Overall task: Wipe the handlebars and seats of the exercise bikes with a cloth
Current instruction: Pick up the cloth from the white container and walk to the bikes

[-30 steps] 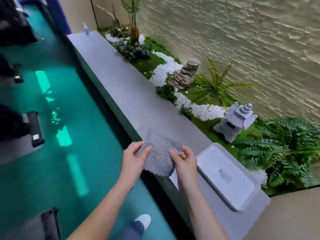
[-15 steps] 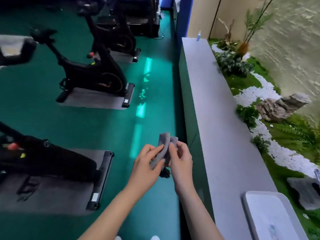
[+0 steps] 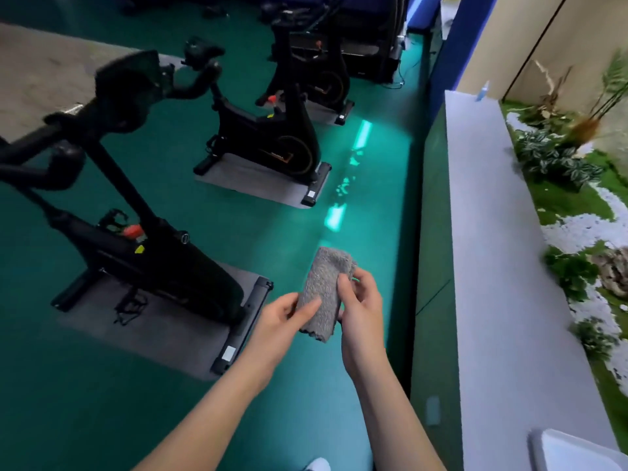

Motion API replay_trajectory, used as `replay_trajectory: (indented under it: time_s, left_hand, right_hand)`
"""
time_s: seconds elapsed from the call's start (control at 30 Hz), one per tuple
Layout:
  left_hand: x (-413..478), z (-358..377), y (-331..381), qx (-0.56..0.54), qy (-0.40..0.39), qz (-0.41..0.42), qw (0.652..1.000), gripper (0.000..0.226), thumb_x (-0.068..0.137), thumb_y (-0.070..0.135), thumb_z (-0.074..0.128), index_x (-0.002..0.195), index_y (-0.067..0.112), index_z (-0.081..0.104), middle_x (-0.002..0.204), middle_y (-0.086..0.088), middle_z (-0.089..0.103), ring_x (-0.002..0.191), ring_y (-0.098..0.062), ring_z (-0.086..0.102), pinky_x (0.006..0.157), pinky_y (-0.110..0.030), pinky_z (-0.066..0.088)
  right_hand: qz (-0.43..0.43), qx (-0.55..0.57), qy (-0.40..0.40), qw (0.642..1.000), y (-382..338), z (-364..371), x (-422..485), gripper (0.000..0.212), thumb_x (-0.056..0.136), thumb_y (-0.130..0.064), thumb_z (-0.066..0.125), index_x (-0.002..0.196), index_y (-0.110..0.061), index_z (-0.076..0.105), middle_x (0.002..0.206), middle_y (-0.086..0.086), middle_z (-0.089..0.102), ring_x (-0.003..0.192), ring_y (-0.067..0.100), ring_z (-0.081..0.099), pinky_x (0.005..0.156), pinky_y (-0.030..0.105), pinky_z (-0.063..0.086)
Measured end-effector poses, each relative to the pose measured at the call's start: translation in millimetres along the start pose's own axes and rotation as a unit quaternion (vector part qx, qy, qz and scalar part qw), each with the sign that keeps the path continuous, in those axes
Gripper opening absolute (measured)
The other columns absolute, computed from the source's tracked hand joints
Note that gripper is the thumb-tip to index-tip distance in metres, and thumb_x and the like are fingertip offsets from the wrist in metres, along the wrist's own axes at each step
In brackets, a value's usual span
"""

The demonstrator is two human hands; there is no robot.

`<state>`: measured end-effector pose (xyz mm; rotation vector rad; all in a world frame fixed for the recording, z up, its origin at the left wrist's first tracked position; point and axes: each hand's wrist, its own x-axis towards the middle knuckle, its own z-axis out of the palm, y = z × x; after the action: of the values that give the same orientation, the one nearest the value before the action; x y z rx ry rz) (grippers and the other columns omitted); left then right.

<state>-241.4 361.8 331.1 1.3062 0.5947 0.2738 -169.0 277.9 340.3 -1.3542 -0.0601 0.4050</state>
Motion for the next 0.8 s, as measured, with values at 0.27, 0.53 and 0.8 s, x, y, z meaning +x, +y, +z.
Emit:
replay_trajectory:
  time_s: [0.27,0.53,0.8]
  left_hand:
    - [-22,-98,13,0.050,0.031,0.029,0.998,0.007,0.084,0.007,0.066,0.090,0.010,0.065,0.087,-0.008,0.069,0.077,-0.015,0.061,0.071,-0.030,0.050]
    - [-34,-245,15,0.377,0.045,0.088,0.921,0.029,0.087,0.028,0.064,0.114,0.019,0.062,0.105,0.006,0.061,0.091,-0.009,0.058,0.084,-0.028,0.048]
    - [-36,-351,36,0.584,0.046,0.122,0.802,0.044,0.093,0.044,0.049,0.131,0.023,0.049,0.129,0.007,0.051,0.115,-0.018,0.050,0.095,-0.040,0.044]
  right_hand:
    - [0.035,0.036,0.022,0.999,24,93,-39,0.007,0.096,-0.015,0.054,0.096,-0.009,0.057,0.078,0.000,0.061,0.071,0.010,0.057,0.068,0.026,0.047]
    - [-0.072,-0.147,0.041,0.986,50,170,-71,0.009,0.090,-0.017,0.063,0.084,-0.023,0.059,0.075,-0.003,0.059,0.067,0.010,0.051,0.066,0.030,0.045]
    - [-0.089,-0.168,0.020,0.982,70,235,-84,0.014,0.090,-0.014,0.064,0.081,-0.025,0.060,0.075,-0.004,0.060,0.068,0.010,0.052,0.067,0.032,0.044]
